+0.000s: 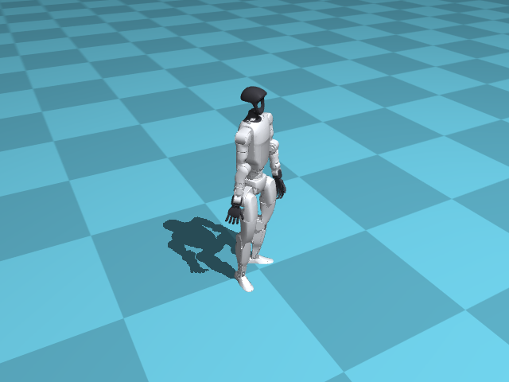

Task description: Upper body actions

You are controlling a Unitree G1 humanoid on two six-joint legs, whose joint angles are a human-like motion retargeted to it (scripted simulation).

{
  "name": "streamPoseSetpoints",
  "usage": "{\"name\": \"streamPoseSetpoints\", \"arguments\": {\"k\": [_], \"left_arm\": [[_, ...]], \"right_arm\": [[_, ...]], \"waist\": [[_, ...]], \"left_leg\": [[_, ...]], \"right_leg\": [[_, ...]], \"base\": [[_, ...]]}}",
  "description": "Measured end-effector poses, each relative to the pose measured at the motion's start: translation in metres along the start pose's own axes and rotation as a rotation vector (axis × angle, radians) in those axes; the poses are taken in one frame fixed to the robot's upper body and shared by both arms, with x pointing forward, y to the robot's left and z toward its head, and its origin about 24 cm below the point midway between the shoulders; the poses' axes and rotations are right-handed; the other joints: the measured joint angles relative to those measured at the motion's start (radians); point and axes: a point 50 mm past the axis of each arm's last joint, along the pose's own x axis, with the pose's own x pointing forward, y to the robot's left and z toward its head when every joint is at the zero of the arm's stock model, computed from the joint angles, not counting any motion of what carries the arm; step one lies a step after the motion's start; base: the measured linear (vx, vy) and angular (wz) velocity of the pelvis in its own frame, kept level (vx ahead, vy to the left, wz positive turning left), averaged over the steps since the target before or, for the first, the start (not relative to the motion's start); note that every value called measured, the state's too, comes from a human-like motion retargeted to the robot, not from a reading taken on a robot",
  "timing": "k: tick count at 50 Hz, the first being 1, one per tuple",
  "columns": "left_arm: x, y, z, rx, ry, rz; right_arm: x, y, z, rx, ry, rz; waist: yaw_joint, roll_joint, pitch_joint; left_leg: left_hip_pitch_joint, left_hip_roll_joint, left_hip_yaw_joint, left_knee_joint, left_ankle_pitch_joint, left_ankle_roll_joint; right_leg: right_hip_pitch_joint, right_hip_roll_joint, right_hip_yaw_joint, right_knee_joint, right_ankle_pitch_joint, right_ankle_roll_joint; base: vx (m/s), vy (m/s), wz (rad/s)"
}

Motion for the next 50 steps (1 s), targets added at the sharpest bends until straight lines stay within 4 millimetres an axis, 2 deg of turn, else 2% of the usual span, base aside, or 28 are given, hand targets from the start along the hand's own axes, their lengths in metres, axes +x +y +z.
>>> {"name": "streamPoseSetpoints", "arguments": {"k": [3,5,7,9,11,13,15,17,20,23,25,27,30,33,35,37,39,40,42,45,48,50], "left_arm": [[-0.013,-0.013,-0.092,-0.199,0.285,0.013],[-0.032,-0.028,-0.15,-0.326,0.467,0.033],[-0.054,-0.047,-0.198,-0.434,0.617,0.032],[-0.079,-0.065,-0.236,-0.51,0.736,0.005],[-0.102,-0.079,-0.263,-0.549,0.832,-0.04],[-0.12,-0.089,-0.281,-0.563,0.907,-0.083],[-0.132,-0.094,-0.292,-0.572,0.958,-0.104],[-0.133,-0.092,-0.293,-0.588,0.979,-0.108],[-0.114,-0.076,-0.273,-0.629,0.927,-0.089],[-0.075,-0.049,-0.225,-0.634,0.748,-0.035],[-0.048,-0.031,-0.179,-0.61,0.596,-0.019],[-0.026,-0.016,-0.126,-0.56,0.435,-0.032],[-0.005,-0.005,-0.041,-0.44,0.192,-0.072],[-0.001,-0.002,0.042,-0.228,-0.064,-0.123],[-0.007,-0.004,0.093,-0.068,-0.232,-0.141],[-0.017,-0.004,0.134,0.074,-0.387,-0.114],[-0.03,0.003,0.164,0.19,-0.515,-0.042],[-0.037,0.007,0.175,0.242,-0.57,0.004],[-0.044,0.014,0.186,0.297,-0.625,0.106],[-0.041,0.017,0.181,0.273,-0.62,0.196],[-0.026,0.012,0.149,0.176,-0.515,0.119],[-0.014,0.007,0.115,0.089,-0.391,0.024]], "right_arm": [[-0.015,0.001,0.091,-0.182,-0.321,0.093],[-0.037,0.007,0.146,-0.28,-0.528,0.185],[-0.065,0.013,0.192,-0.348,-0.707,0.264],[-0.094,0.017,0.228,-0.405,-0.853,0.332],[-0.121,0.02,0.253,-0.461,-0.969,0.383],[-0.143,0.021,0.27,-0.521,-1.064,0.405],[-0.157,0.02,0.278,-0.591,-1.142,0.387],[-0.159,0.016,0.278,-0.664,-1.184,0.309],[-0.136,0.01,0.264,-0.736,-1.131,0.127],[-0.089,0.003,0.223,-0.751,-0.906,0.04],[-0.056,0.0,0.18,-0.726,-0.694,0.054],[-0.029,-0.003,0.129,-0.636,-0.469,0.075],[-0.006,-0.003,0.048,-0.4,-0.177,0.032],[0.0,0.007,-0.023,-0.088,0.057,-0.032],[-0.001,0.016,-0.059,0.108,0.158,-0.045],[-0.004,0.022,-0.084,0.259,0.215,-0.033],[-0.007,0.024,-0.105,0.355,0.267,-0.029],[-0.009,0.024,-0.113,0.391,0.294,-0.031],[-0.011,0.023,-0.125,0.409,0.337,-0.048],[-0.012,0.019,-0.129,0.362,0.369,-0.109],[-0.008,0.016,-0.108,0.264,0.314,-0.112],[-0.003,0.014,-0.081,0.187,0.231,-0.057]], "waist": [[-0.005,0.01,0.002],[-0.006,0.016,0.004],[-0.006,0.019,0.003],[-0.007,0.022,0.003],[-0.006,0.022,0.004],[-0.006,0.02,0.005],[-0.009,0.019,0.004],[-0.013,0.014,0.001],[-0.016,0.004,0.0],[-0.007,-0.007,-0.002],[-0.002,-0.014,-0.001],[0.001,-0.022,-0.001],[-0.005,-0.036,-0.001],[-0.011,-0.042,-0.001],[-0.016,-0.044,-0.004],[-0.021,-0.044,-0.007],[-0.026,-0.044,-0.007],[-0.027,-0.044,-0.006],[-0.024,-0.044,-0.003],[-0.016,-0.044,0.0],[-0.008,-0.044,-0.001],[-0.005,-0.043,-0.001]], "left_leg": [[0.013,0.006,0.016,-0.006,-0.002,-0.006],[0.021,0.01,0.031,-0.01,-0.004,-0.011],[0.026,0.014,0.046,-0.014,-0.005,-0.016],[0.03,0.018,0.058,-0.016,-0.006,-0.02],[0.032,0.021,0.066,-0.018,-0.006,-0.024],[0.032,0.023,0.067,-0.018,-0.006,-0.026],[0.031,0.025,0.063,-0.017,-0.006,-0.027],[0.027,0.024,0.052,-0.015,-0.003,-0.026],[0.022,0.019,0.031,-0.012,0.001,-0.022],[0.016,0.012,0.007,-0.008,0.004,-0.017],[0.011,0.007,-0.011,-0.004,0.006,-0.012],[0.003,0.002,-0.032,0.0,0.009,-0.007],[-0.015,-0.005,-0.068,0.009,0.012,-0.001],[-0.031,-0.011,-0.092,0.016,0.014,0.004],[-0.041,-0.012,-0.1,0.021,0.013,0.005],[-0.047,-0.012,-0.1,0.024,0.011,0.005],[-0.05,-0.012,-0.094,0.026,0.01,0.005],[-0.05,-0.012,-0.091,0.027,0.009,0.005],[-0.05,-0.012,-0.085,0.026,0.009,0.005],[-0.047,-0.01,-0.078,0.025,0.008,0.006],[-0.046,-0.009,-0.076,0.021,0.01,0.007],[-0.043,-0.008,-0.074,0.017,0.012,0.008]], "right_leg": [[-0.008,0.01,0.024,0.005,0.002,-0.004],[-0.016,0.015,0.04,0.009,0.004,-0.006],[-0.027,0.021,0.058,0.013,0.005,-0.009],[-0.036,0.026,0.074,0.017,0.006,-0.01],[-0.041,0.029,0.084,0.019,0.006,-0.011],[-0.043,0.031,0.089,0.02,0.005,-0.012],[-0.04,0.032,0.088,0.019,0.003,-0.012],[-0.035,0.031,0.082,0.018,0.0,-0.012],[-0.022,0.026,0.064,0.014,-0.004,-0.011],[-0.004,0.02,0.037,0.007,-0.008,-0.008],[0.01,0.015,0.015,0.002,-0.01,-0.006],[0.023,0.009,-0.008,-0.004,-0.012,-0.002],[0.04,-0.001,-0.046,-0.012,-0.016,0.005],[0.049,-0.009,-0.075,-0.018,-0.018,0.011],[0.049,-0.014,-0.086,-0.02,-0.019,0.013],[0.047,-0.018,-0.089,-0.021,-0.018,0.015],[0.044,-0.021,-0.088,-0.021,-0.017,0.016],[0.043,-0.022,-0.087,-0.021,-0.016,0.017],[0.04,-0.023,-0.087,-0.021,-0.013,0.017],[0.037,-0.022,-0.084,-0.02,-0.011,0.017],[0.034,-0.019,-0.08,-0.018,-0.011,0.015],[0.03,-0.016,-0.073,-0.017,-0.01,0.013]], "base": [[-0.01,-0.03,-0.25],[0.0,-0.03,-0.38],[0.0,-0.04,-0.37],[-0.01,-0.03,-0.3],[0.0,-0.02,-0.1],[0.0,0.0,0.0],[0.0,0.0,0.0],[0.04,-0.02,0.26],[0.03,0.0,0.36],[0.02,0.02,0.4],[0.02,0.02,0.46],[0.02,0.04,0.52],[0.02,0.03,0.57],[0.05,0.03,0.41],[0.02,0.01,0.12],[0.0,0.0,0.0],[0.0,0.0,0.0],[0.0,0.0,0.0],[0.0,0.0,0.0],[0.0,0.0,0.0],[0.0,0.0,0.0],[0.0,0.0,0.0]]}}
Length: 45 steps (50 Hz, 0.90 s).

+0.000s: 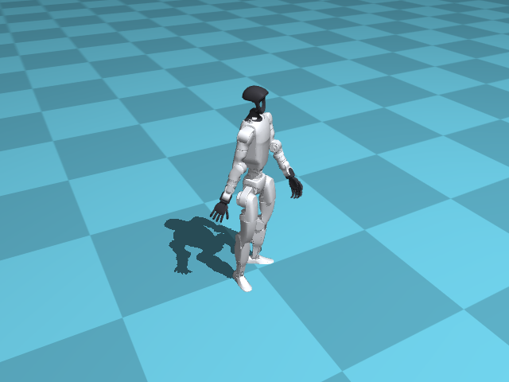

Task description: Upper body actions

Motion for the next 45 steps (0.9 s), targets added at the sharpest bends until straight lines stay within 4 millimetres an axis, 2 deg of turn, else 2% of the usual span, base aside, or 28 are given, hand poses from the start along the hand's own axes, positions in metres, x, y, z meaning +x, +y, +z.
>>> {"name": "streamPoseSetpoints", "arguments": {"k": [3,5,8,10,13,15,17,19,21,23,25,29,32,35,40,43,45], "left_arm": [[-0.016,-0.012,-0.07,-0.169,0.243,-0.055],[-0.037,-0.016,-0.119,-0.261,0.425,-0.037],[-0.082,-0.021,-0.19,-0.301,0.708,0.012],[-0.116,-0.025,-0.228,-0.292,0.873,0.005],[-0.15,-0.033,-0.26,-0.277,0.989,-0.028],[-0.163,-0.037,-0.27,-0.298,1.007,-0.042],[-0.171,-0.04,-0.276,-0.35,1.024,-0.032],[-0.173,-0.043,-0.278,-0.424,1.028,0.003],[-0.169,-0.044,-0.275,-0.509,1.016,0.052],[-0.158,-0.044,-0.267,-0.581,0.981,0.096],[-0.143,-0.041,-0.255,-0.599,0.915,0.12],[-0.102,-0.024,-0.216,-0.387,0.748,0.111],[-0.072,-0.012,-0.179,-0.185,0.607,0.068],[-0.047,-0.007,-0.14,-0.05,0.455,0.002],[-0.024,-0.002,-0.09,0.073,0.288,-0.062],[-0.019,0.002,-0.076,0.088,0.246,-0.054],[-0.019,0.004,-0.074,0.075,0.238,-0.04]], "right_arm": [[-0.01,0.008,0.058,-0.15,-0.179,0.105],[-0.025,0.015,0.104,-0.265,-0.335,0.173],[-0.062,0.03,0.176,-0.427,-0.603,0.279],[-0.094,0.041,0.216,-0.519,-0.786,0.336],[-0.143,0.052,0.259,-0.616,-1.029,0.405],[-0.173,0.056,0.277,-0.668,-1.16,0.442],[-0.193,0.058,0.287,-0.704,-1.26,0.455],[-0.206,0.056,0.293,-0.731,-1.329,0.45],[-0.209,0.054,0.294,-0.756,-1.359,0.426],[-0.203,0.052,0.291,-0.78,-1.342,0.386],[-0.185,0.05,0.283,-0.798,-1.268,0.336],[-0.128,0.043,0.249,-0.758,-0.975,0.272],[-0.091,0.037,0.214,-0.616,-0.738,0.338],[-0.065,0.03,0.178,-0.475,-0.544,0.413],[-0.04,0.021,0.138,-0.26,-0.39,0.379],[-0.032,0.017,0.123,-0.134,-0.347,0.35],[-0.028,0.015,0.114,-0.071,-0.32,0.341]], "waist": [[0.001,0.003,-0.003],[-0.001,0.008,-0.004],[-0.007,0.017,0.004],[-0.013,0.022,0.01],[-0.015,0.028,0.013],[-0.011,0.03,0.011],[-0.004,0.031,0.007],[0.0,0.03,0.005],[-0.002,0.028,0.005],[-0.006,0.026,0.005],[-0.01,0.023,0.005],[-0.006,0.018,0.012],[-0.005,0.01,0.014],[-0.006,0.005,0.007],[-0.011,0.004,-0.011],[-0.019,0.004,-0.016],[-0.023,0.006,-0.019]], "left_leg": [[0.008,0.002,0.008,-0.005,0.0,-0.001],[0.015,0.007,0.021,-0.008,-0.001,-0.004],[0.03,0.013,0.05,-0.016,-0.004,-0.008],[0.041,0.017,0.068,-0.021,-0.006,-0.011],[0.051,0.022,0.088,-0.025,-0.008,-0.015],[0.055,0.023,0.098,-0.028,-0.009,-0.018],[0.057,0.023,0.101,-0.029,-0.01,-0.018],[0.056,0.022,0.098,-0.029,-0.01,-0.018],[0.054,0.019,0.09,-0.027,-0.009,-0.016],[0.051,0.016,0.079,-0.025,-0.008,-0.014],[0.048,0.012,0.068,-0.022,-0.008,-0.012],[0.043,0.003,0.043,-0.018,-0.006,-0.006],[0.036,-0.003,0.022,-0.012,-0.005,-0.002],[0.023,-0.006,0.007,-0.007,-0.004,0.001],[-0.001,-0.01,-0.01,-0.001,-0.001,0.005],[-0.008,-0.011,-0.014,-0.001,-0.001,0.006],[-0.007,-0.011,-0.012,-0.001,-0.002,0.006]], "right_leg": [[-0.007,0.007,0.019,0.005,0.001,-0.004],[-0.014,0.012,0.035,0.009,0.002,-0.007],[-0.025,0.022,0.061,0.015,0.005,-0.012],[-0.032,0.029,0.08,0.019,0.007,-0.015],[-0.041,0.037,0.104,0.024,0.01,-0.018],[-0.047,0.039,0.114,0.026,0.011,-0.02],[-0.048,0.04,0.117,0.026,0.012,-0.02],[-0.046,0.039,0.115,0.026,0.011,-0.019],[-0.041,0.036,0.108,0.024,0.009,-0.018],[-0.034,0.032,0.097,0.022,0.007,-0.016],[-0.027,0.027,0.083,0.019,0.005,-0.014],[-0.008,0.016,0.053,0.014,0.002,-0.007],[0.005,0.008,0.031,0.01,0.0,-0.002],[0.008,0.002,0.014,0.007,-0.001,0.003],[0.002,-0.005,-0.004,0.003,-0.001,0.011],[-0.001,-0.008,-0.009,0.002,-0.002,0.013],[-0.003,-0.008,-0.008,0.003,-0.001,0.014]], "base": [[-0.01,-0.01,-0.07],[-0.02,-0.04,-0.33],[-0.02,-0.04,-0.46],[0.0,-0.05,-0.44],[-0.01,-0.03,-0.34],[-0.02,0.01,-0.23],[0.0,0.0,0.0],[0.0,0.0,0.0],[0.0,0.02,0.21],[0.01,0.02,0.28],[0.01,0.03,0.29],[0.01,0.04,0.31],[0.01,0.03,0.34],[0.01,0.03,0.26],[0.01,0.01,0.08],[0.0,0.0,0.0],[0.0,0.0,0.0]]}}
